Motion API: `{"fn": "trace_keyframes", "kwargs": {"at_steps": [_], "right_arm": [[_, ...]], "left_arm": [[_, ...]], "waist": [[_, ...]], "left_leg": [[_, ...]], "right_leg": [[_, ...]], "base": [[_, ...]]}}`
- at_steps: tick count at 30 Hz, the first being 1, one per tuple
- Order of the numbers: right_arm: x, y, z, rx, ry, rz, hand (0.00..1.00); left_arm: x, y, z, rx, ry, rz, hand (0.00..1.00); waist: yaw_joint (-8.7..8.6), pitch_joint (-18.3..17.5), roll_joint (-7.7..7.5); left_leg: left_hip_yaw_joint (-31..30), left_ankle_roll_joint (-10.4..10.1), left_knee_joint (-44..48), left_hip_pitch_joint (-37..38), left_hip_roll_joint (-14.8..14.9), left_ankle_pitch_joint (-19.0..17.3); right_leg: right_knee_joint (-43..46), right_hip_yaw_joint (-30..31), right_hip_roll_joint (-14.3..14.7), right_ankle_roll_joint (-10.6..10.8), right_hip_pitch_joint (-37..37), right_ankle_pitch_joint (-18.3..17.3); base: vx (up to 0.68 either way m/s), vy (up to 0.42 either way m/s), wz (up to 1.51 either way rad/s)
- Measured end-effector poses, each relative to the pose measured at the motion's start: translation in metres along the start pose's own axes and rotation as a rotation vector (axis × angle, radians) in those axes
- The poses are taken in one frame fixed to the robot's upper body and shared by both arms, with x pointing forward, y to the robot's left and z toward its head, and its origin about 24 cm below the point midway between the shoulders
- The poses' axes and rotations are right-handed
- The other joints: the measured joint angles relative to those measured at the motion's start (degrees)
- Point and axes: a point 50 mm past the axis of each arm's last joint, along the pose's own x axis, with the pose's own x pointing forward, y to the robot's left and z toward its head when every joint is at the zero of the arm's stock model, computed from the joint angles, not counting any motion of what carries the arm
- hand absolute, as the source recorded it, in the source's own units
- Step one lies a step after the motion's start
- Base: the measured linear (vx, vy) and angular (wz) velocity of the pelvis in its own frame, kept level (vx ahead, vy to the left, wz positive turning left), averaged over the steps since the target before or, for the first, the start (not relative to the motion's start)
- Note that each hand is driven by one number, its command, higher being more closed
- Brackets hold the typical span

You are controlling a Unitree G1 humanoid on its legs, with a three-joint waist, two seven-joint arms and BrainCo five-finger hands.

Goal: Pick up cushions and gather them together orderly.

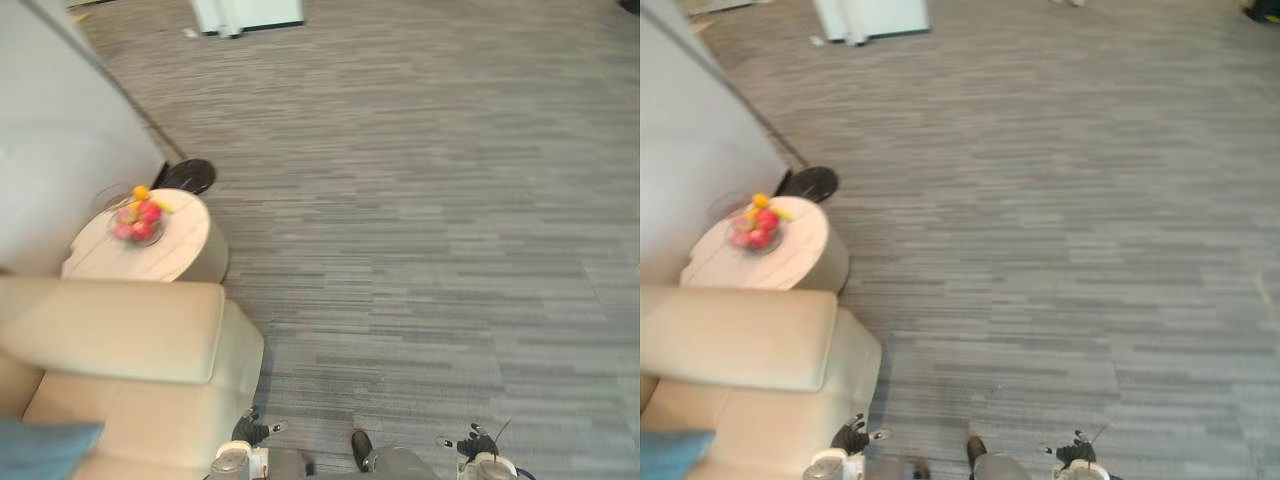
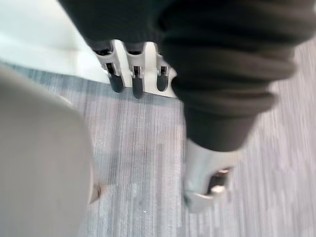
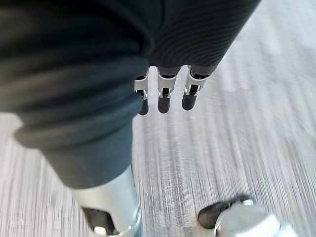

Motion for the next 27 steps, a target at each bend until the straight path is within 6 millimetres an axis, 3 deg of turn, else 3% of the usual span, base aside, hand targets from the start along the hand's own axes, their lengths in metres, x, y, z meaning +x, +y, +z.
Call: {"fn": "trace_keyframes", "kwargs": {"at_steps": [1,2,4,7,10,12,14,15,16,17,18,19,20,21,22,23,24,26,27], "right_arm": [[0.0,0.002,-0.001,0.012,0.004,0.001,0.0],[-0.001,0.004,-0.001,0.014,0.004,0.006,0.0],[-0.003,0.016,-0.004,0.029,0.011,0.033,0.0],[-0.004,0.016,-0.01,0.053,0.028,0.03,0.0],[-0.003,0.021,0.0,0.057,0.002,0.043,0.0],[-0.002,0.022,0.002,0.057,-0.003,0.051,0.0],[-0.001,0.023,0.007,0.053,-0.015,0.057,0.0],[0.0,0.026,0.016,0.053,-0.038,0.066,0.0],[0.001,0.03,0.021,0.052,-0.05,0.073,0.0],[0.001,0.031,0.023,0.055,-0.052,0.071,0.0],[0.002,0.029,0.028,0.054,-0.069,0.066,0.0],[0.001,0.03,0.025,0.058,-0.062,0.067,0.0],[0.0,0.03,0.021,0.066,-0.055,0.064,0.0],[-0.002,0.025,0.006,0.072,-0.017,0.05,0.0],[-0.003,0.017,-0.002,0.076,0.001,0.029,0.0],[-0.003,0.015,-0.003,0.072,0.004,0.025,0.0],[-0.003,0.014,-0.003,0.072,0.002,0.025,0.0],[-0.004,0.008,-0.008,0.098,0.013,0.006,0.0],[-0.004,0.006,-0.009,0.105,0.019,-0.003,0.0]], "left_arm": [[-0.001,0.002,-0.003,-0.036,0.007,0.014,0.0],[-0.001,0.002,-0.003,-0.042,0.008,0.017,0.0],[-0.001,0.008,-0.002,-0.047,0.005,0.031,0.0],[0.0,0.011,0.0,-0.042,-0.002,0.035,0.0],[0.0,0.011,0.002,-0.031,-0.007,0.033,0.0],[0.001,0.01,0.005,-0.024,-0.013,0.027,0.0],[0.001,0.008,0.005,-0.025,-0.011,0.024,0.0],[0.002,0.007,0.007,-0.017,-0.018,0.021,0.0],[0.003,0.007,0.012,-0.004,-0.033,0.016,0.0],[0.004,0.006,0.017,0.009,-0.049,0.008,0.0],[0.008,0.001,0.027,0.04,-0.06,-0.011,0.0],[0.009,0.001,0.029,0.054,-0.056,-0.014,0.0],[0.01,0.001,0.033,0.079,-0.067,-0.02,0.0],[0.01,0.0,0.035,0.093,-0.079,-0.027,0.0],[0.009,-0.004,0.034,0.088,-0.08,-0.034,0.0],[0.007,-0.005,0.025,0.084,-0.056,-0.036,0.0],[0.006,-0.005,0.021,0.082,-0.046,-0.038,0.0],[0.004,-0.006,0.017,0.045,-0.043,-0.028,0.0],[0.002,-0.008,0.016,0.038,-0.048,-0.03,0.0]], "waist": [[1.09,-0.14,0.92],[1.24,-0.16,0.95],[1.56,-0.19,0.32],[1.94,-0.74,-1.35],[2.6,-0.79,-1.38],[2.66,-0.85,-1.31],[3.01,-1.51,-0.28],[3.36,-1.54,-0.25],[3.25,-0.41,-1.97],[2.54,0.01,-1.15],[2.29,1.93,-1.17],[2.14,1.99,-0.78],[1.21,1.56,-1.84],[0.89,1.3,-2.75],[0.59,1.05,-2.44],[1.02,0.48,-1.58],[0.87,0.43,-1.3],[1.38,0.62,0.96],[2.15,0.56,1.25]], "left_leg": [[0.61,0.07,-1.77,0.8,1.05,4.38],[1.04,0.84,-1.83,1.16,1.07,5.16],[5.68,3.62,-1.67,2.74,1.18,3.81],[13.14,5.34,-1.53,4.89,1.37,1.63],[21.12,5.78,-0.81,7.5,1.56,-0.04],[22.68,5.8,0.63,7.79,1.47,-0.04],[24.9,5.81,2.38,7.66,2.3,-0.03],[25.83,5.78,7.99,4.75,3.28,0.01],[25.69,4.73,11.11,1.92,3.57,-2.31],[24.57,5.05,-4.7,5.39,3.7,-2.44],[24.05,2.83,-11.74,8.51,5.1,7.27],[24.07,2.95,-11.96,8.79,4.54,7.31],[23.56,2.53,-11.34,8.87,3.62,6.95],[23.37,2.2,-9.48,9.47,2.43,4.63],[23.09,2.07,-5.19,9.2,3.17,0.67],[23.02,1.11,6.65,5.42,6.05,-2.54],[22.17,1.54,13.73,2.84,7.79,-3.03],[18.23,5.36,36.0,-4.87,13.54,-0.25],[16.22,4.73,41.32,-6.35,14.08,-0.66]], "right_leg": [[0.19,4.62,1.54,0.5,0.67,-0.75],[0.08,5.4,1.66,0.93,0.81,-1.07],[0.51,8.05,1.05,3.26,1.16,-1.97],[4.92,6.99,0.58,6.25,-1.25,-4.18],[9.39,2.83,0.83,7.89,-4.65,-5.18],[8.83,1.45,0.79,7.51,-4.96,-4.1],[5.97,0.68,0.65,8.3,-5.16,-1.12],[4.97,-0.38,-0.41,8.24,-5.28,0.69],[5.7,-1.09,-1.81,8.25,-6.13,0.79],[9.23,-5.36,-1.52,9.3,-7.94,0.13],[17.9,-12.67,-1.3,10.4,-12.51,-3.8],[18.69,-17.47,-2.96,7.78,-14.4,-6.6],[14.9,-20.7,-4.05,5.02,-14.37,-5.24],[10.83,-21.85,-5.37,4.44,-13.61,-1.03],[9.96,-23.0,-5.64,2.4,-12.24,-4.12],[8.53,-22.05,-5.04,2.19,-10.47,-5.84],[7.75,-21.71,-4.77,2.07,-9.34,-6.16],[6.04,-19.5,-1.96,-0.1,-4.14,-6.68],[5.93,-17.82,-1.44,-1.0,-1.29,-7.68]], "base": [[0.19,0.191,-1.56],[0.26,0.256,-1.56],[0.21,0.218,-1.09],[0.22,0.185,-1.09],[0.25,0.126,-1.4],[0.25,0.075,-1.43],[0.23,0.046,-1.6],[0.15,0.032,-1.2],[0.11,-0.002,-1.27],[0.05,-0.018,-1.11],[0.02,-0.008,-0.79],[0.09,-0.026,-0.23],[0.16,-0.064,0.26],[0.27,-0.13,0.31],[0.29,-0.118,-0.07],[0.24,-0.119,-0.29],[0.26,-0.122,-0.42],[0.27,-0.064,-0.52],[0.35,0.075,-0.56]]}}
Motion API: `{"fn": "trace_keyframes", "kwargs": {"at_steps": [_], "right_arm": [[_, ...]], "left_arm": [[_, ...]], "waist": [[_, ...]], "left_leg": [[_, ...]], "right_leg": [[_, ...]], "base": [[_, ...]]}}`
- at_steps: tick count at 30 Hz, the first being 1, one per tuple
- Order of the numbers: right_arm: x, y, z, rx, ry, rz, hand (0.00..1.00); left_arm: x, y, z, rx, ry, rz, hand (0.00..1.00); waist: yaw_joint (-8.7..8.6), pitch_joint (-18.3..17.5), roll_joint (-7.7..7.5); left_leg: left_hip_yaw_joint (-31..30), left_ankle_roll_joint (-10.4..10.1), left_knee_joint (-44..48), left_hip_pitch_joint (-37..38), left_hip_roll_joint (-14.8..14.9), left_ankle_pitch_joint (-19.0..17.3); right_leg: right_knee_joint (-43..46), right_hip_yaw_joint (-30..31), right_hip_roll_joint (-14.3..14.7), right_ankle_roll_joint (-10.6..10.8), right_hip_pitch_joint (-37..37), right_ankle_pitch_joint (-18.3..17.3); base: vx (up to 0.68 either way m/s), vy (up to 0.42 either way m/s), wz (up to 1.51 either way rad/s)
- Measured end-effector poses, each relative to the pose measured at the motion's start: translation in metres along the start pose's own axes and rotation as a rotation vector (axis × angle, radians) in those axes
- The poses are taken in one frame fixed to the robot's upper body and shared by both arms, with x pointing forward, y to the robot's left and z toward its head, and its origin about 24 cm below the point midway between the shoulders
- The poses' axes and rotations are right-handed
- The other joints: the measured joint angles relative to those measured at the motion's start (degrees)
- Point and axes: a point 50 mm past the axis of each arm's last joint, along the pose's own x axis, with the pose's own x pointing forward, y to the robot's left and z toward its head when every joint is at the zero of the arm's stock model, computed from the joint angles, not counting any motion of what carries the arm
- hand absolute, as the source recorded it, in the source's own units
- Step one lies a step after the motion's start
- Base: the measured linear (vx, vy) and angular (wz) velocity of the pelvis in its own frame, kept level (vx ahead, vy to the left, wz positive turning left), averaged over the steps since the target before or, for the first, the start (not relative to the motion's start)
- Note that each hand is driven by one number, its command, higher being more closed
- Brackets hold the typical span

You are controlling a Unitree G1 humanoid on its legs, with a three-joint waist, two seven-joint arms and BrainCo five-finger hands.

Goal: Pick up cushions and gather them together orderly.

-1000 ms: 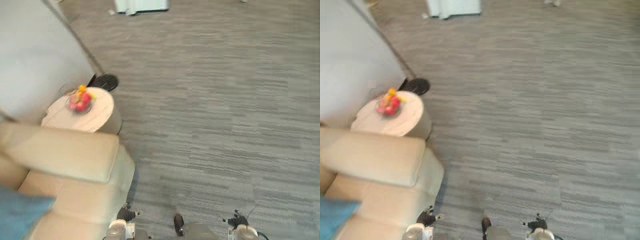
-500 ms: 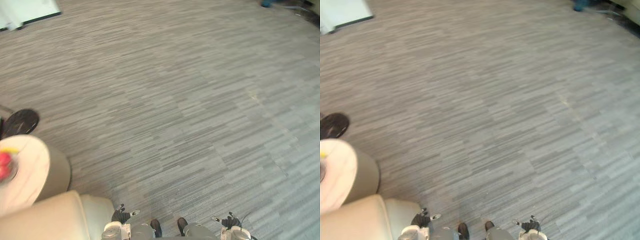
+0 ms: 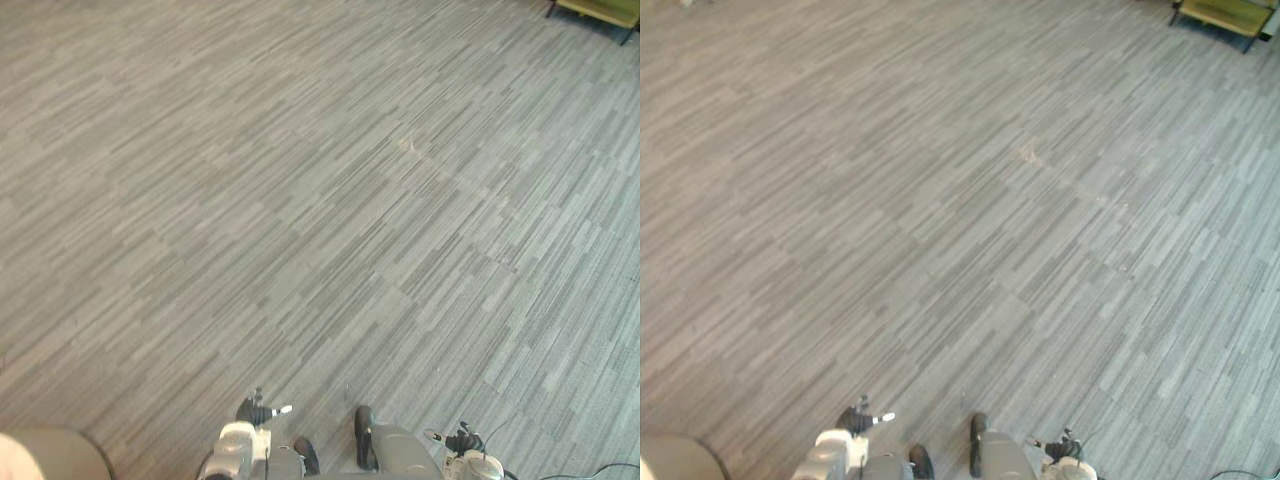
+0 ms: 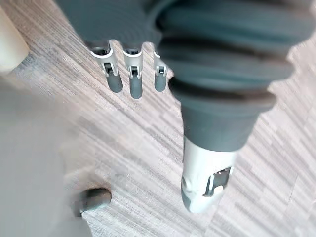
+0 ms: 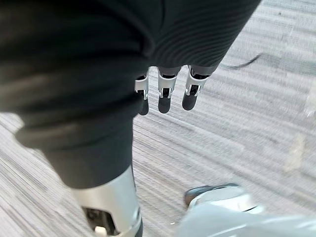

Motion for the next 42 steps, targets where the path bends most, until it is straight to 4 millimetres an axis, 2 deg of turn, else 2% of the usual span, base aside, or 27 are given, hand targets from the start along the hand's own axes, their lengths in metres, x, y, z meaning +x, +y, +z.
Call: {"fn": "trace_keyframes", "kwargs": {"at_steps": [1,2,4,6,7,8,9,10,13,14,15,16,17,19,21,22,24,25,26,28,30,31,32,35,38,40,42], "right_arm": [[0.0,0.0,0.0,0.005,0.002,-0.002,0.0],[0.0,-0.002,-0.003,0.041,0.016,-0.015,0.0],[0.002,0.002,0.005,0.058,-0.001,-0.008,0.0],[0.003,0.002,0.008,0.072,-0.009,-0.01,0.0],[0.002,-0.002,0.005,0.075,0.001,-0.022,0.0],[0.002,-0.002,0.004,0.075,0.004,-0.022,0.0],[0.001,0.002,0.002,0.078,0.011,-0.012,0.0],[0.0,0.007,-0.001,0.087,0.02,-0.002,0.0],[-0.001,0.003,-0.006,0.09,0.036,-0.013,0.0],[-0.001,0.003,-0.005,0.092,0.033,-0.014,0.0],[0.0,0.003,-0.003,0.094,0.027,-0.014,0.0],[0.0,0.005,-0.001,0.096,0.019,-0.009,0.0],[0.0,0.006,-0.001,0.097,0.019,-0.008,0.0],[-0.001,0.005,-0.006,0.094,0.036,-0.009,0.0],[-0.001,0.007,-0.003,0.086,0.026,-0.001,0.0],[-0.001,0.007,-0.002,0.086,0.024,0.0,0.0],[0.0,0.011,0.004,0.089,0.011,0.009,0.0],[0.001,0.01,0.004,0.091,0.01,0.006,0.0],[0.0,0.002,-0.002,0.091,0.024,-0.017,0.0],[0.001,-0.002,-0.001,0.09,0.02,-0.026,0.0],[0.001,-0.005,0.0,0.114,0.019,-0.038,0.0],[0.0,-0.008,-0.004,0.131,0.033,-0.051,0.0],[-0.001,-0.012,-0.009,0.146,0.047,-0.065,0.0],[-0.002,-0.015,-0.014,0.16,0.058,-0.079,0.0],[-0.002,-0.017,-0.013,0.192,0.058,-0.091,0.0],[-0.001,-0.018,-0.011,0.217,0.055,-0.099,0.0],[-0.001,-0.022,-0.011,0.216,0.056,-0.108,0.0]], "left_arm": [[0.0,0.0,0.0,0.0,0.0,0.0,0.0],[0.0,0.0,0.0,0.003,-0.003,-0.002,0.0],[0.0,0.0,0.004,0.007,-0.019,-0.002,0.0],[0.001,-0.002,0.006,0.015,-0.026,-0.012,0.0],[0.0,-0.005,0.004,0.027,-0.022,-0.024,0.0],[0.0,-0.005,0.004,0.029,-0.023,-0.024,0.0],[0.001,-0.006,0.006,0.037,-0.03,-0.028,0.0],[0.003,-0.004,0.013,0.05,-0.048,-0.025,0.0],[0.003,-0.004,0.011,0.058,-0.044,-0.029,0.0],[0.002,-0.004,0.01,0.061,-0.041,-0.03,0.0],[0.002,-0.006,0.009,0.074,-0.037,-0.039,0.0],[0.002,-0.007,0.007,0.087,-0.025,-0.046,0.0],[0.002,-0.006,0.005,0.096,-0.015,-0.048,0.0],[0.002,-0.006,0.001,0.133,0.008,-0.058,0.0],[0.002,-0.003,0.001,0.141,0.008,-0.057,0.0],[0.002,-0.003,0.001,0.142,0.009,-0.055,0.0],[0.003,-0.002,0.006,0.145,-0.004,-0.053,0.0],[0.004,-0.003,0.007,0.146,-0.007,-0.054,0.0],[0.003,-0.006,0.006,0.141,-0.002,-0.062,0.0],[0.003,-0.013,0.003,0.13,0.007,-0.077,0.0],[0.002,-0.019,0.002,0.115,0.016,-0.087,0.0],[0.003,-0.022,0.005,0.11,0.007,-0.093,0.0],[0.004,-0.024,0.008,0.088,-0.001,-0.091,0.0],[0.003,-0.025,0.007,0.07,0.0,-0.088,0.0],[0.002,-0.025,0.008,0.066,-0.011,-0.088,0.0],[0.002,-0.027,0.008,0.076,-0.015,-0.096,0.0],[0.002,-0.029,0.008,0.084,-0.018,-0.105,0.0]], "waist": [[0.04,-0.05,0.0],[0.34,0.0,-0.6],[0.86,-0.05,-1.57],[0.91,-0.09,-1.22],[1.36,-0.5,-0.56],[1.54,-0.48,-0.61],[1.68,-0.8,-1.04],[1.72,-0.88,-1.85],[1.98,-1.86,-3.01],[2.17,-2.3,-3.35],[2.5,-2.49,-3.39],[2.35,-2.5,-3.27],[2.35,-2.44,-3.17],[2.02,-2.41,-2.68],[0.74,-2.81,-2.27],[0.55,-2.81,-2.27],[-0.01,-2.74,-2.62],[-0.52,-2.74,-2.8],[-1.67,-2.92,-2.02],[-0.69,-3.3,-1.13],[-0.97,-3.19,-1.18],[-1.15,-3.06,-1.25],[-1.16,-2.88,-1.53],[-1.0,-2.26,-1.69],[-0.49,-2.0,-2.09],[-0.31,-2.0,-2.08],[-0.12,-2.03,-1.41]], "left_leg": [[-0.31,-0.37,0.06,-0.14,-0.22,-0.46],[-0.29,-0.1,-3.4,-0.98,-2.78,-3.35],[-0.82,-0.04,-15.56,-3.31,-7.8,-3.52],[-5.64,-2.81,-33.18,-4.37,-12.06,1.97],[-8.45,-4.97,-42.65,-3.36,-12.81,10.85],[-8.15,-4.74,-42.95,-2.92,-12.99,12.44],[-7.02,-1.69,-43.06,-1.89,-14.18,11.79],[-6.13,1.14,-39.62,-2.5,-14.83,9.04],[-3.88,4.29,-34.83,-1.13,-15.42,4.04],[-3.12,4.79,-34.95,-0.12,-15.74,3.14],[-2.05,4.97,-35.57,1.86,-15.95,1.97],[-1.63,5.13,-36.79,4.91,-16.16,0.84],[-1.62,5.34,-37.86,7.08,-16.38,0.33],[-1.22,5.38,-42.61,14.35,-16.69,0.25],[0.59,4.83,-47.06,20.6,-16.25,-0.02],[0.93,4.57,-47.42,21.01,-16.09,-0.17],[1.29,3.65,-48.13,21.69,-15.58,-0.71],[0.99,3.3,-48.84,22.36,-15.61,-0.91],[-0.8,1.44,-48.74,23.3,-14.98,-1.89],[-1.93,-0.1,-47.32,23.44,-13.47,-1.28],[-2.27,-1.6,-40.28,21.47,-12.95,-0.4],[-3.47,-2.13,-32.23,18.93,-12.32,-0.07],[-4.64,-4.39,-22.12,15.61,-11.43,2.04],[-4.64,-1.3,-0.93,6.7,-6.92,1.75],[-2.95,-1.4,-6.04,2.4,-7.26,-1.14],[-1.67,-1.95,-18.51,1.46,-9.92,-1.32],[-3.41,-4.2,-36.18,0.11,-12.87,3.02]], "right_leg": [[-0.05,0.54,-0.04,-0.15,0.59,-0.14],[-1.57,3.52,-1.64,0.19,3.99,-0.13],[-3.13,8.2,-4.85,1.51,5.75,-0.75],[-5.1,12.16,-7.37,3.59,7.58,-2.05],[-7.26,15.03,-8.44,4.91,9.88,-3.24],[-7.56,15.47,-8.67,4.93,10.29,-3.26],[-8.59,16.79,-9.99,5.29,11.29,-2.76],[-8.17,16.77,-11.32,7.8,11.24,-0.7],[-2.44,18.27,-11.89,9.48,10.78,-0.73],[0.64,18.48,-11.91,11.1,9.87,-0.87],[6.82,18.78,-11.45,15.2,7.65,-0.5],[17.52,18.0,-10.63,22.36,3.77,0.79],[22.77,17.32,-10.07,21.93,1.71,0.46],[31.47,10.96,-9.72,17.86,-3.19,-3.12],[26.13,0.3,-10.03,11.67,-9.56,-6.42],[24.56,-0.78,-9.78,11.22,-10.52,-6.39],[12.8,-3.83,-8.01,9.12,-15.49,-2.25],[6.61,-4.06,-7.43,8.5,-16.34,3.08],[4.9,-4.7,-6.2,5.8,-15.94,9.3],[5.15,-4.47,-5.19,4.34,-15.33,8.16],[6.41,-4.21,-5.43,3.23,-14.28,6.05],[6.33,-4.25,-5.81,3.02,-12.58,4.89],[6.22,-4.2,-6.21,2.78,-10.33,3.61],[5.79,-3.33,-6.33,1.52,-4.01,-0.58],[5.07,-0.72,-7.83,1.72,0.86,-3.65],[3.67,0.78,-9.42,2.85,3.24,-4.83],[0.43,2.37,-10.18,3.93,6.31,-5.71]], "base": [[0.45,0.12,-0.77],[0.48,0.148,-1.03],[0.4,0.157,-1.19],[0.48,0.25,-1.04],[0.5,0.265,-0.9],[0.47,0.229,-0.82],[0.65,0.289,-0.47],[0.53,0.229,-0.38],[0.48,0.173,-0.27],[0.44,0.132,-0.46],[0.41,0.114,-0.53],[0.39,0.106,-0.55],[0.36,0.104,-0.53],[0.34,0.079,-0.42],[0.36,0.016,-0.33],[0.37,-0.033,-0.21],[0.31,-0.096,-0.01],[0.37,-0.149,0.33],[0.39,-0.15,0.22],[0.38,-0.173,-0.23],[0.33,-0.221,-0.15],[0.32,-0.188,0.1],[0.28,-0.141,0.08],[0.26,-0.083,-0.13],[0.27,0.044,-0.33],[0.28,0.119,-0.28],[0.41,0.166,-0.34]]}}
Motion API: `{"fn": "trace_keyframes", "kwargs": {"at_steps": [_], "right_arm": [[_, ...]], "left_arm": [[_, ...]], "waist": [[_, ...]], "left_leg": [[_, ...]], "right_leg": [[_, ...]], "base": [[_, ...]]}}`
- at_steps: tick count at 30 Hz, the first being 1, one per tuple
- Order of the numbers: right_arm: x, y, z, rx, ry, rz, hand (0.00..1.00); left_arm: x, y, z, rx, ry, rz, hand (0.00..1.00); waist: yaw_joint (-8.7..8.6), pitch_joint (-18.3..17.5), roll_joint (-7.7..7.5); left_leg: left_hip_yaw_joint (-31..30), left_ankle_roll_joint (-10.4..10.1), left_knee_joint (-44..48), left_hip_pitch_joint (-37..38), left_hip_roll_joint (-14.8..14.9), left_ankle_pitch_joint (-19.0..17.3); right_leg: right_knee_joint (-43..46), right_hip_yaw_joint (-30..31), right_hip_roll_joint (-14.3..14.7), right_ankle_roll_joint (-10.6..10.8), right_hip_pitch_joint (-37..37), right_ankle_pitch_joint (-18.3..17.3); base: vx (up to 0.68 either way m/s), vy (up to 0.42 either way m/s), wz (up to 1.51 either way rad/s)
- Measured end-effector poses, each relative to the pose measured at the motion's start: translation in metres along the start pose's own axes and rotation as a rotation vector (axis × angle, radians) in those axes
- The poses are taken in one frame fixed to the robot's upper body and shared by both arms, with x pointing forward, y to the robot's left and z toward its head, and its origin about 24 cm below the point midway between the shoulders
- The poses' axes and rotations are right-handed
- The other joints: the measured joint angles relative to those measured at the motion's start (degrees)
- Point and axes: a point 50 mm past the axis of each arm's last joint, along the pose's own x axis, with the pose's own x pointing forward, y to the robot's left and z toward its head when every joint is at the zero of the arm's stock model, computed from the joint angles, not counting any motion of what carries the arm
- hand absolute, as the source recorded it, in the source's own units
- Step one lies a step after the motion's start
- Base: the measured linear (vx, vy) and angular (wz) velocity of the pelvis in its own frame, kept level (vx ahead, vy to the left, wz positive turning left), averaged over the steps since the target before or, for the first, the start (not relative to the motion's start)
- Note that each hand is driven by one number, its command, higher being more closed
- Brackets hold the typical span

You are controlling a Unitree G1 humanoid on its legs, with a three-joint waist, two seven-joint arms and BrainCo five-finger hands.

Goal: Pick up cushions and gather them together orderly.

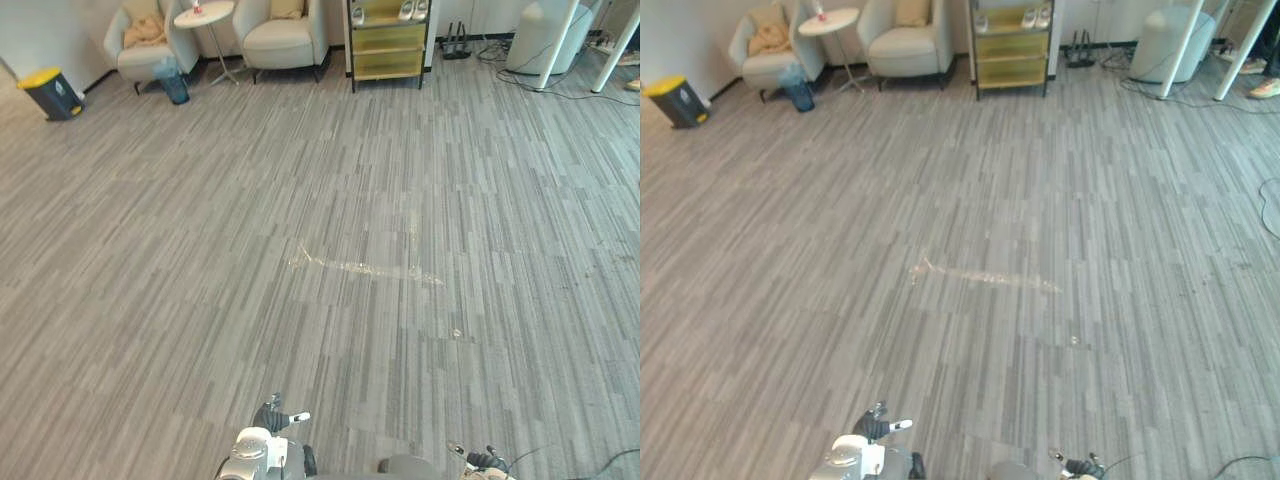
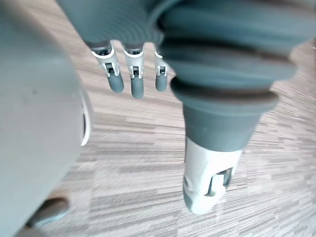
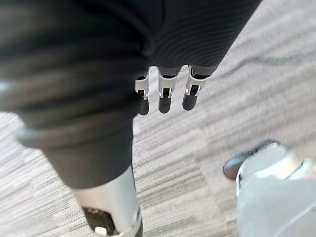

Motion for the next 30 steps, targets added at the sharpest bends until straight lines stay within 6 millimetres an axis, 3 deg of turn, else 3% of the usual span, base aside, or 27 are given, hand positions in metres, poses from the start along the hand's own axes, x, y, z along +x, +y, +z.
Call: {"fn": "trace_keyframes", "kwargs": {"at_steps": [1,2,3,5,6,7,8,10,11,12,13,15,17,18,19,20,22,23,24,25,26,27,29,30], "right_arm": [[0.0,-0.001,-0.001,-0.002,0.003,-0.004,0.0],[0.0,-0.002,0.0,-0.008,-0.001,-0.004,0.0],[-0.001,0.003,-0.002,-0.008,0.007,0.007,0.0],[-0.002,0.001,-0.009,-0.005,0.025,0.008,0.0],[-0.003,-0.002,-0.014,-0.008,0.04,-0.001,0.0],[-0.004,-0.003,-0.017,-0.018,0.049,-0.001,0.0],[-0.004,0.001,-0.019,-0.02,0.051,0.007,0.0],[-0.005,0.006,-0.021,-0.034,0.056,0.025,0.0],[-0.005,0.006,-0.019,-0.04,0.049,0.029,0.0],[-0.004,0.006,-0.015,-0.051,0.031,0.033,0.0],[-0.004,0.009,-0.012,-0.066,0.016,0.045,0.0],[-0.003,0.013,-0.005,-0.074,0.0,0.056,0.0],[-0.002,0.014,-0.002,-0.097,-0.009,0.063,0.0],[-0.003,0.014,-0.006,-0.106,-0.001,0.068,0.0],[-0.004,0.006,-0.015,-0.11,0.026,0.049,0.0],[-0.003,0.004,-0.012,-0.111,0.02,0.043,0.0],[-0.001,0.006,-0.002,-0.106,-0.008,0.046,0.0],[-0.001,0.006,-0.002,-0.105,-0.009,0.047,0.0],[-0.001,0.006,-0.002,-0.105,-0.01,0.047,0.0],[-0.001,0.006,-0.003,-0.1,-0.004,0.046,0.0],[-0.002,0.005,-0.005,-0.101,0.001,0.044,0.0],[-0.002,0.005,-0.007,-0.102,0.006,0.043,0.0],[-0.002,0.002,-0.008,-0.077,0.012,0.032,0.0],[-0.002,0.0,-0.006,-0.058,0.007,0.023,0.0]], "left_arm": [[0.0,-0.002,0.001,0.002,-0.005,-0.008,0.0],[0.0,-0.002,0.003,0.005,-0.018,-0.007,0.0],[0.0,0.001,0.0,0.017,-0.008,-0.002,0.0],[0.0,0.001,0.0,0.029,-0.008,-0.01,0.0],[0.0,0.001,-0.001,0.028,-0.004,-0.014,0.0],[0.0,0.003,-0.001,0.032,-0.003,-0.019,0.0],[0.0,0.007,-0.004,0.038,0.012,-0.013,0.0],[-0.001,0.011,-0.01,0.061,0.042,-0.009,0.0],[-0.003,0.012,-0.014,0.08,0.057,-0.013,0.0],[-0.003,0.014,-0.017,0.095,0.066,-0.011,0.0],[-0.004,0.017,-0.017,0.098,0.07,-0.006,0.0],[-0.002,0.018,-0.013,0.102,0.061,-0.002,0.0],[-0.001,0.016,-0.011,0.101,0.053,-0.009,0.0],[-0.002,0.018,-0.014,0.103,0.06,-0.004,0.0],[-0.003,0.011,-0.018,0.089,0.075,-0.018,0.0],[-0.003,0.007,-0.019,0.085,0.077,-0.027,0.0],[-0.001,0.0,-0.012,0.085,0.063,-0.043,0.0],[0.0,-0.001,-0.009,0.085,0.054,-0.045,0.0],[0.002,-0.002,-0.005,0.085,0.043,-0.045,0.0],[0.003,-0.001,-0.002,0.063,0.035,-0.037,0.0],[0.003,0.0,-0.001,0.036,0.032,-0.025,0.0],[0.002,0.0,-0.002,0.017,0.035,-0.018,0.0],[0.001,-0.002,-0.005,0.01,0.038,-0.023,0.0],[0.001,-0.003,-0.004,0.016,0.029,-0.026,0.0]], "waist": [[0.37,-0.25,0.84],[0.97,-0.4,0.73],[0.87,-1.54,0.01],[0.34,-1.74,-1.25],[0.31,-1.85,-1.46],[0.35,-1.72,-1.81],[0.21,-1.58,-1.92],[0.22,-1.32,-1.93],[0.31,-1.22,-1.29],[0.1,-1.36,-1.02],[-0.04,-1.56,-0.74],[-0.42,-1.37,-0.69],[-1.11,-0.32,-0.12],[-1.57,-0.47,-1.25],[-2.49,0.2,-0.84],[-2.39,-0.11,0.21],[-2.4,-0.07,0.36],[-2.44,-0.11,0.36],[-2.59,-0.09,0.37],[-2.56,0.06,0.44],[-2.72,0.39,0.07],[-2.52,0.68,-0.06],[-2.35,1.2,-0.06],[-2.21,1.2,-0.01]], "left_leg": [[-1.97,-1.33,-6.24,-1.02,-0.42,5.71],[-2.2,-0.39,-5.85,-1.21,-0.72,10.07],[-1.65,3.75,-4.69,-1.17,-2.46,7.48],[-1.08,7.7,-1.49,-1.28,-4.47,4.74],[-0.89,8.42,-0.11,0.0,-5.26,2.32],[-0.85,8.75,-0.36,2.24,-6.0,0.69],[-1.25,8.93,-0.75,4.77,-6.37,-0.65],[-1.64,8.97,-4.25,12.23,-6.76,-1.18],[-1.62,8.96,-7.02,16.68,-6.5,-1.17],[-1.41,8.96,-9.47,20.34,-6.1,-1.17],[-1.27,8.96,-10.7,22.61,-5.71,-1.17],[-1.22,8.96,-10.89,24.02,-4.21,-1.17],[-2.15,8.82,-10.97,25.77,-2.36,-1.25],[-3.17,7.65,-11.07,26.86,-2.6,-1.66],[-5.91,4.47,-11.26,29.65,-1.69,-3.5],[-6.19,4.26,-11.05,29.68,-0.46,-3.51],[-7.89,0.04,-8.03,29.09,0.63,-0.14],[-8.01,-0.42,-5.89,28.34,0.95,0.18],[-8.24,-0.88,-0.9,26.59,1.54,0.45],[-8.28,-2.66,8.75,22.99,2.74,2.02],[-8.07,-2.79,18.35,18.7,4.12,6.3],[-7.06,-1.85,26.78,15.41,5.72,6.28],[-3.58,1.05,31.28,11.43,6.47,-0.59],[-1.72,1.59,28.17,9.99,5.81,-2.65]], "right_leg": [[-2.45,0.72,0.35,0.25,1.52,-0.13],[-4.18,2.2,0.18,0.98,2.82,-0.56],[-4.87,2.94,-1.31,1.74,3.75,-0.69],[-1.17,5.64,-3.0,2.86,3.02,-0.49],[6.0,7.43,-3.11,7.66,1.42,-0.56],[16.17,8.91,-2.76,15.98,-1.77,0.23],[26.14,9.63,-1.83,18.55,-5.13,1.69],[38.48,5.97,-2.08,17.12,-9.67,1.04],[39.49,2.66,-2.49,14.07,-11.07,-0.04],[38.29,-0.7,-2.85,10.44,-13.04,-1.27],[35.39,-3.45,-2.86,8.15,-15.26,-2.38],[25.62,-6.49,-1.28,5.53,-21.21,-1.85],[12.41,-6.49,1.64,4.64,-24.51,5.17],[1.99,-4.84,2.07,4.83,-24.21,13.45],[-0.51,-4.32,3.06,2.59,-23.04,23.92],[0.33,-4.75,3.82,2.03,-23.07,23.29],[5.38,-5.25,4.68,0.21,-23.79,17.71],[6.31,-5.61,4.65,-0.04,-23.62,16.6],[7.2,-6.05,4.59,-0.41,-22.92,15.0],[7.32,-6.71,4.58,-0.85,-21.05,13.08],[6.82,-6.92,4.67,-1.07,-18.73,11.58],[6.19,-7.18,4.67,-1.22,-16.04,10.08],[4.36,-7.53,4.21,-1.68,-10.3,8.18],[3.01,-7.49,3.77,-1.61,-8.31,7.64]], "base": [[0.48,0.212,-0.5],[0.53,0.228,-0.46],[0.68,0.236,-0.3],[0.62,0.17,0.07],[0.62,0.167,0.14],[0.7,0.156,0.15],[0.54,0.095,0.04],[0.5,0.028,-0.12],[0.48,-0.003,-0.26],[0.45,-0.038,-0.23],[0.34,-0.063,-0.11],[0.44,-0.162,0.03],[0.46,-0.25,0.26],[0.57,-0.353,0.47],[0.5,-0.297,0.32],[0.45,-0.276,0.15],[0.45,-0.316,0.02],[0.34,-0.285,0.18],[0.25,-0.202,0.27],[0.29,-0.25,0.34],[0.28,-0.224,0.31],[0.22,-0.171,0.21],[0.24,-0.139,0.08],[0.31,-0.116,0.02]]}}
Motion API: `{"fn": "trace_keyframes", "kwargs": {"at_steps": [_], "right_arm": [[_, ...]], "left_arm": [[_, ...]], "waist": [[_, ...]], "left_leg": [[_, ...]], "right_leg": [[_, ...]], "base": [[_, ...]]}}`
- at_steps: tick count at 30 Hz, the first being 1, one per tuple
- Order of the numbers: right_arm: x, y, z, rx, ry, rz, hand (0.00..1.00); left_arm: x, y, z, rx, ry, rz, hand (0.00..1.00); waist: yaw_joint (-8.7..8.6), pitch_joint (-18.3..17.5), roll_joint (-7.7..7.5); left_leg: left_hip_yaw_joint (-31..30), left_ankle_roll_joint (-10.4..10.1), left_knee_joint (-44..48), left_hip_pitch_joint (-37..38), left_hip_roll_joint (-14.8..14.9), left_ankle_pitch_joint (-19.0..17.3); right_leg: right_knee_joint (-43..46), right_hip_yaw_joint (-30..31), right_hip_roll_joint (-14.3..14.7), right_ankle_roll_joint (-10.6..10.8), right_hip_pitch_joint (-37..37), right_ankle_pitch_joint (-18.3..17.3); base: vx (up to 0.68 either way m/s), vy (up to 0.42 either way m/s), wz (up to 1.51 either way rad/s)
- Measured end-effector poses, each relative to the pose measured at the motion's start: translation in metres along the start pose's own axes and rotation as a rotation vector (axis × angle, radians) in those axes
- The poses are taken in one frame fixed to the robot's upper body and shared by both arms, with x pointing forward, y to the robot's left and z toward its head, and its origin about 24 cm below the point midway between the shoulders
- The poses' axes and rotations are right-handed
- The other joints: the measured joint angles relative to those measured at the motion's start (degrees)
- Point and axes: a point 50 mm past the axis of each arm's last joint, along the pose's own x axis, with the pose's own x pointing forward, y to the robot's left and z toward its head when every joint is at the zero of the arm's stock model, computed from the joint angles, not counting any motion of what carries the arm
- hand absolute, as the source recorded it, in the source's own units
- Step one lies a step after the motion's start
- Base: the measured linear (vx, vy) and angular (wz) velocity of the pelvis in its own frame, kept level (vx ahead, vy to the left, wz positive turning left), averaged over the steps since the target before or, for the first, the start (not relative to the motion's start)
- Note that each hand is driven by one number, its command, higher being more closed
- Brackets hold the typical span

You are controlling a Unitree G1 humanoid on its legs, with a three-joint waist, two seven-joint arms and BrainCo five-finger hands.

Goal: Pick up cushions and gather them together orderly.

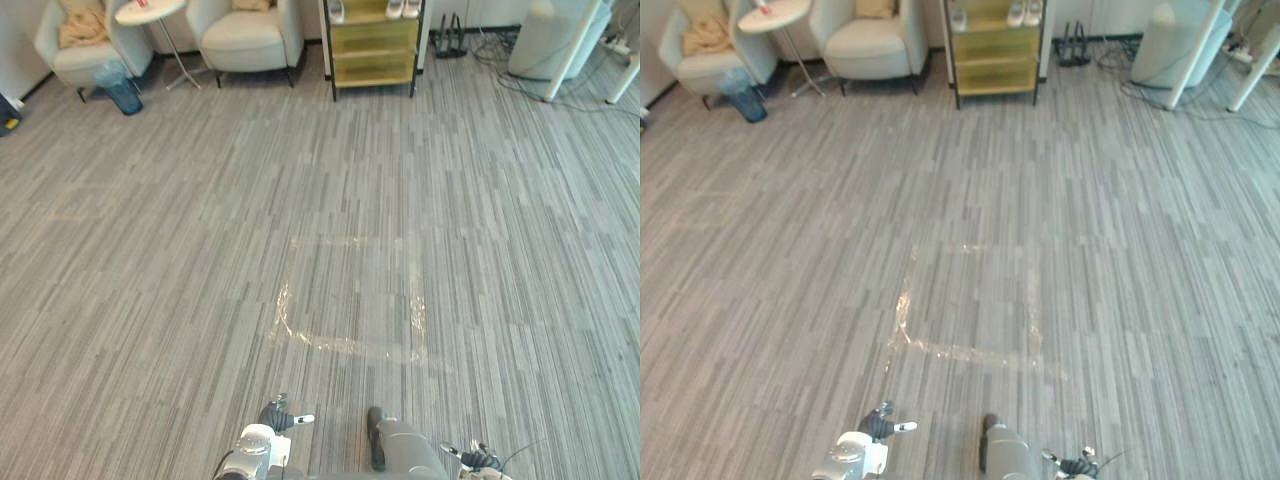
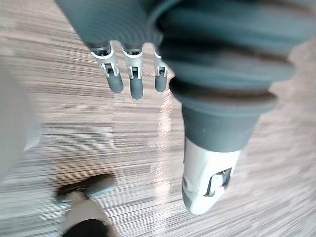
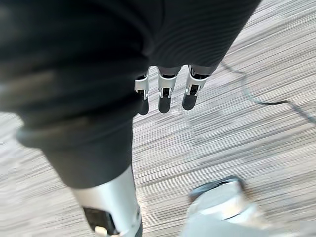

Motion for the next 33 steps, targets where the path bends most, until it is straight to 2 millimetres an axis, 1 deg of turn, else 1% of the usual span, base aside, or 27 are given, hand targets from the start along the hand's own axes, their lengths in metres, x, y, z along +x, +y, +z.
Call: {"fn": "trace_keyframes", "kwargs": {"at_steps": [1,3,4,5,6,7,8,9,11,12,13,14,15,17,18,20,21,22,23,24,25,27,28,30,31,32,33], "right_arm": [[0.0,-0.001,0.002,0.013,-0.005,-0.004,0.0],[0.001,0.001,0.004,0.021,-0.011,-0.001,0.0],[0.001,0.001,0.006,0.022,-0.014,0.001,0.0],[0.001,-0.002,0.005,0.018,-0.01,-0.006,0.0],[0.001,-0.004,0.004,0.015,-0.007,-0.011,0.0],[0.001,-0.004,0.001,0.011,-0.001,-0.01,0.0],[0.0,-0.003,0.0,0.006,0.003,-0.006,0.0],[-0.001,-0.001,-0.004,-0.004,0.011,-0.002,0.0],[-0.002,-0.007,-0.013,-0.031,0.035,-0.012,0.0],[-0.003,-0.008,-0.016,-0.023,0.044,-0.014,0.0],[-0.003,-0.007,-0.017,-0.019,0.05,-0.012,0.0],[-0.004,-0.005,-0.018,-0.018,0.054,-0.008,0.0],[-0.004,-0.003,-0.018,-0.021,0.054,0.0,0.0],[-0.004,-0.001,-0.015,-0.043,0.041,0.013,0.0],[-0.003,0.001,-0.011,-0.048,0.028,0.019,0.0],[-0.002,0.004,-0.006,-0.06,0.009,0.029,0.0],[-0.001,0.006,-0.005,-0.064,0.007,0.034,0.0],[-0.002,0.008,-0.005,-0.07,0.006,0.039,0.0],[-0.002,0.009,-0.007,-0.082,0.009,0.048,0.0],[-0.003,0.002,-0.011,-0.089,0.023,0.032,0.0],[-0.002,0.003,-0.009,-0.086,0.016,0.033,0.0],[0.0,0.006,-0.001,-0.051,0.0,0.028,0.0],[0.0,0.005,-0.001,-0.05,-0.001,0.026,0.0],[0.0,0.002,-0.003,-0.05,0.003,0.021,0.0],[-0.001,0.001,-0.003,-0.05,0.006,0.02,0.0],[-0.001,-0.002,-0.006,-0.047,0.013,0.013,0.0],[-0.001,-0.002,-0.007,-0.034,0.018,0.011,0.0]], "left_arm": [[-0.001,-0.001,-0.002,0.007,0.003,-0.004,0.0],[0.0,-0.002,0.001,0.021,-0.011,-0.012,0.0],[-0.001,-0.004,0.001,0.023,-0.013,-0.018,0.0],[-0.001,-0.006,0.002,0.026,-0.02,-0.025,0.0],[-0.001,-0.006,0.003,0.025,-0.028,-0.026,0.0],[-0.001,-0.004,0.002,0.028,-0.027,-0.021,0.0],[-0.002,-0.003,-0.001,0.029,-0.016,-0.018,0.0],[-0.002,-0.001,-0.004,0.033,-0.004,-0.015,0.0],[-0.002,-0.003,-0.007,0.043,0.009,-0.024,0.0],[-0.002,-0.003,-0.007,0.051,0.011,-0.026,0.0],[-0.002,-0.002,-0.007,0.064,0.012,-0.028,0.0],[-0.002,0.001,-0.007,0.075,0.015,-0.025,0.0],[-0.002,0.003,-0.008,0.091,0.018,-0.024,0.0],[-0.004,0.005,-0.013,0.112,0.035,-0.023,0.0],[-0.004,0.009,-0.013,0.12,0.039,-0.016,0.0],[-0.003,0.013,-0.01,0.129,0.032,-0.006,0.0],[-0.002,0.014,-0.009,0.131,0.029,-0.004,0.0],[-0.002,0.015,-0.009,0.132,0.03,-0.003,0.0],[-0.003,0.016,-0.011,0.133,0.038,0.0,0.0],[-0.004,0.007,-0.015,0.122,0.053,-0.02,0.0],[-0.004,0.004,-0.015,0.118,0.052,-0.031,0.0],[-0.002,0.0,-0.011,0.104,0.042,-0.037,0.0],[-0.001,-0.001,-0.008,0.1,0.032,-0.038,0.0],[0.0,0.0,-0.003,0.089,0.016,-0.031,0.0],[0.0,0.0,-0.003,0.08,0.017,-0.028,0.0],[0.0,-0.002,-0.004,0.065,0.02,-0.026,0.0],[0.0,-0.003,-0.003,0.061,0.012,-0.026,0.0]], "waist": [[0.05,-0.03,0.09],[0.25,-0.09,0.37],[0.66,-0.14,0.88],[1.38,-0.24,2.04],[2.52,-0.59,2.5],[3.12,-1.11,2.34],[3.1,-1.78,2.13],[2.74,-3.03,1.23],[2.81,-4.55,0.17],[2.71,-4.64,-0.25],[2.55,-4.46,-0.41],[2.52,-4.25,-0.59],[2.58,-3.93,-0.47],[2.42,-3.83,-0.28],[2.36,-3.92,0.3],[1.9,-3.73,0.38],[1.67,-3.42,0.07],[1.45,-3.0,-0.35],[1.04,-2.44,-1.47],[0.72,-2.21,0.07],[0.93,-2.66,0.88],[1.02,-1.9,0.2],[0.79,-1.91,0.24],[0.33,-1.64,0.08],[0.37,-1.5,0.09],[0.29,-1.14,0.21],[0.39,-0.84,1.06]], "left_leg": [[1.71,-0.12,-7.48,-2.1,-1.77,-1.26],[1.52,-1.06,-20.68,-4.76,-4.69,-0.53],[0.71,-2.33,-28.24,-5.5,-5.87,1.59],[-0.94,-3.91,-35.37,-5.91,-6.36,4.92],[-2.01,-3.41,-36.35,-6.39,-6.31,8.9],[-1.92,-0.86,-35.78,-6.13,-6.61,11.18],[-1.92,1.83,-34.8,-6.39,-7.14,11.31],[-1.5,4.93,-32.56,-6.88,-8.8,8.77],[-0.57,6.23,-32.48,-5.41,-11.04,6.5],[-1.06,6.63,-32.66,-3.89,-12.25,4.82],[-1.76,7.04,-33.0,-1.75,-12.86,3.64],[-2.14,7.21,-33.76,0.75,-13.12,2.9],[-2.97,7.24,-35.75,5.15,-13.15,2.28],[-3.07,7.29,-39.48,11.88,-12.05,2.25],[-3.06,7.31,-40.56,14.21,-11.2,2.24],[-3.21,7.26,-41.16,15.79,-9.41,2.21],[-3.47,7.24,-41.22,16.18,-8.81,2.2],[-3.95,7.03,-41.38,16.96,-8.32,2.08],[-5.01,5.27,-41.28,18.35,-7.97,1.04],[-6.18,3.42,-41.24,19.26,-5.79,-0.29],[-6.25,2.93,-40.9,18.68,-5.0,0.02],[-6.8,0.66,-38.62,19.1,-4.55,2.38],[-7.39,-0.15,-36.66,18.85,-4.13,3.05],[-8.44,-1.44,-23.81,14.65,-3.33,3.68],[-8.61,-2.75,-18.23,12.35,-3.05,4.48],[-8.26,-5.38,-4.63,6.01,-1.11,7.1],[-6.25,-3.19,1.94,3.03,0.72,4.28]], "right_leg": [[-1.62,0.21,-0.41,0.43,2.17,-0.39],[-3.23,0.79,-0.39,1.3,3.89,-1.06],[-4.21,1.21,-0.03,1.65,5.09,-1.27],[-5.79,1.99,1.1,2.1,6.46,-1.59],[-6.29,2.92,1.58,2.48,7.33,-2.35],[-6.04,4.44,1.65,3.1,8.28,-3.83],[-5.84,4.99,1.25,3.61,8.83,-4.88],[-3.97,6.0,-0.37,5.31,8.76,-7.28],[2.74,8.6,-1.99,8.69,6.71,-9.24],[10.5,10.33,-2.4,14.09,4.56,-9.88],[18.82,11.17,-2.47,19.43,2.19,-9.07],[25.79,10.95,-2.72,19.66,-0.01,-8.24],[31.63,9.51,-2.92,17.43,-1.42,-9.07],[32.58,5.14,-3.86,10.64,-3.62,-10.73],[30.08,2.87,-4.04,8.65,-5.88,-11.31],[21.34,0.63,-3.48,7.46,-10.73,-10.06],[16.69,0.5,-3.07,7.27,-12.41,-7.94],[10.7,0.89,-2.51,6.97,-13.42,-4.22],[0.94,1.73,-2.46,6.61,-12.98,7.07],[-0.35,0.38,-0.37,4.49,-11.4,9.69],[-0.19,0.48,0.19,3.24,-11.04,9.23],[3.44,-0.15,0.31,0.94,-10.64,5.79],[4.12,-0.8,0.19,0.56,-9.79,4.71],[3.66,-2.12,-0.61,0.54,-6.02,1.53],[3.4,-2.42,-0.93,0.5,-5.03,0.89],[2.36,-2.94,-1.04,0.13,-2.26,-0.48],[1.74,-3.88,-1.08,-0.3,0.05,-1.11]], "base": [[0.21,-0.037,-0.02],[0.27,-0.007,-0.11],[0.35,0.03,-0.3],[0.38,0.086,-0.5],[0.4,0.112,-0.7],[0.44,0.141,-0.59],[0.52,0.141,-0.34],[0.67,0.154,-0.05],[0.58,0.111,0.11],[0.51,0.075,0.27],[0.49,0.055,0.28],[0.49,0.002,0.14],[0.48,-0.042,0.0],[0.48,-0.082,-0.06],[0.39,-0.124,0.0],[0.33,-0.159,0.1],[0.3,-0.182,0.19],[0.49,-0.332,0.33],[0.54,-0.366,0.33],[0.54,-0.346,0.22],[0.43,-0.262,-0.01],[0.32,-0.229,0.06],[0.32,-0.235,0.4],[0.29,-0.206,0.47],[0.18,-0.157,0.43],[0.16,-0.125,0.33],[0.15,-0.102,0.23]]}}
